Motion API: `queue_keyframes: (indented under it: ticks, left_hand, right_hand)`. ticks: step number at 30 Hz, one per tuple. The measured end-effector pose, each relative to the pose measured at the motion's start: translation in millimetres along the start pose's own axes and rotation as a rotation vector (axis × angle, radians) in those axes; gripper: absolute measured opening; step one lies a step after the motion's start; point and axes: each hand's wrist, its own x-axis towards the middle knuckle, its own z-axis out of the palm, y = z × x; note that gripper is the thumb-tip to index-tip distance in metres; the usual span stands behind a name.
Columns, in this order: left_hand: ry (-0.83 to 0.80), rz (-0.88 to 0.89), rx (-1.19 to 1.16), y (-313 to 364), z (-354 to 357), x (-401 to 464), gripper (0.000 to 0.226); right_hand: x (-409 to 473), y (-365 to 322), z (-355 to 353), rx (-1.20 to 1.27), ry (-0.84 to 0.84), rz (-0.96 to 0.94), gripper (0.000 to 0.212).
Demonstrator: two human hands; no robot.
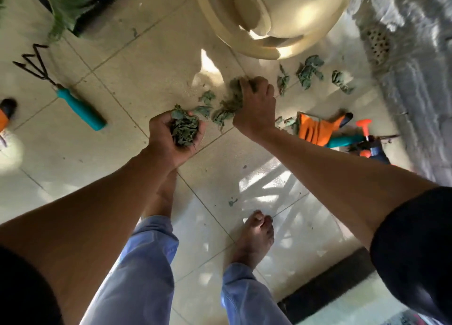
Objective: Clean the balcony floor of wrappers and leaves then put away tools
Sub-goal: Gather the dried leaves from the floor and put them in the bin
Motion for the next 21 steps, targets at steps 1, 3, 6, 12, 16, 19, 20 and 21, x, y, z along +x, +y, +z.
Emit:
queue_keyframes:
  ticks: [1, 3, 6, 12, 16, 19, 20, 21]
  left_hand:
    - [0.008, 0.009, -0.003, 2, -3, -1, 0.021]
    - [0.022, 0.021, -0.004, 6, -8, -3, 0.024]
    - [0.051, 0.03, -0.018, 9, -17, -6, 0.043]
    - [0.065, 0.03, -0.017, 13, -34, -12, 0.047]
    - [0.08, 0.036, -0.026, 13, -43, -14, 0.039]
    - [0.087, 0.043, -0.012, 13, -44, -18, 0.037]
    - [0.089, 0.047, -0.008, 12, -44, -20, 0.036]
    - [0.091, 0.042, 0.002, 11, -43, -24, 0.035]
  right_hand:
    - [-2, -5, 4, -0.018, -0.007, -0.06, 0.08]
    - [-10, -13, 13, -0.036, -0.013, -0.186, 0.076]
    - [-25, -20, 18, -0.072, -0.015, -0.276, 0.081]
    - [-45, -32, 30, -0.139, -0.066, -0.042, 0.097]
    - [-42, -38, 39, -0.015, 0.02, -0.173, 0.066]
    - [-43, -39, 41, -0.008, 0.04, -0.274, 0.051]
    - [-45, -37, 43, -0.024, 0.046, -0.318, 0.049]
    - [-50, -37, 38, -0.042, 0.054, -0.331, 0.046]
